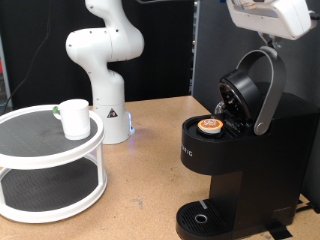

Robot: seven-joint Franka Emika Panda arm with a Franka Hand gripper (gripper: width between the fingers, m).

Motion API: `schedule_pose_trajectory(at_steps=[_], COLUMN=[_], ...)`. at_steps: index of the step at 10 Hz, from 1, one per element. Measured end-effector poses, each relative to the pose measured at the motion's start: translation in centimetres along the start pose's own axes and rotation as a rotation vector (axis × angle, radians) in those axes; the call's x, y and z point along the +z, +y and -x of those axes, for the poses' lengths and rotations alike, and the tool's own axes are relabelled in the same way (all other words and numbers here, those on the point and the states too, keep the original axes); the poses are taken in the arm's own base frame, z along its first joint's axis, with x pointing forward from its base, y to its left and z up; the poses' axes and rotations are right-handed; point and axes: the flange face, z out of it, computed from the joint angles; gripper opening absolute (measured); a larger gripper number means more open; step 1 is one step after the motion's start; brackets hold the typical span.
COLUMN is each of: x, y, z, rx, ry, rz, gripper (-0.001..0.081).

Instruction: Make a cup of coffee with the keurig machine

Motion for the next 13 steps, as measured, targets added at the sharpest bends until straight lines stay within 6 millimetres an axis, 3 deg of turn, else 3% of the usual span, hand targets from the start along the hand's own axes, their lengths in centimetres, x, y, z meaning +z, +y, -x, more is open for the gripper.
schedule_pose_trajectory(at_steps=[6, 13], x=[-3.6, -3.7], y=[4.1, 8.3], z=[4.5, 7.5], rx=[-0.042, 0.023], ry=[-0.101, -0.204], rz=[0.002, 0.091], gripper=[0.0002, 0.0002])
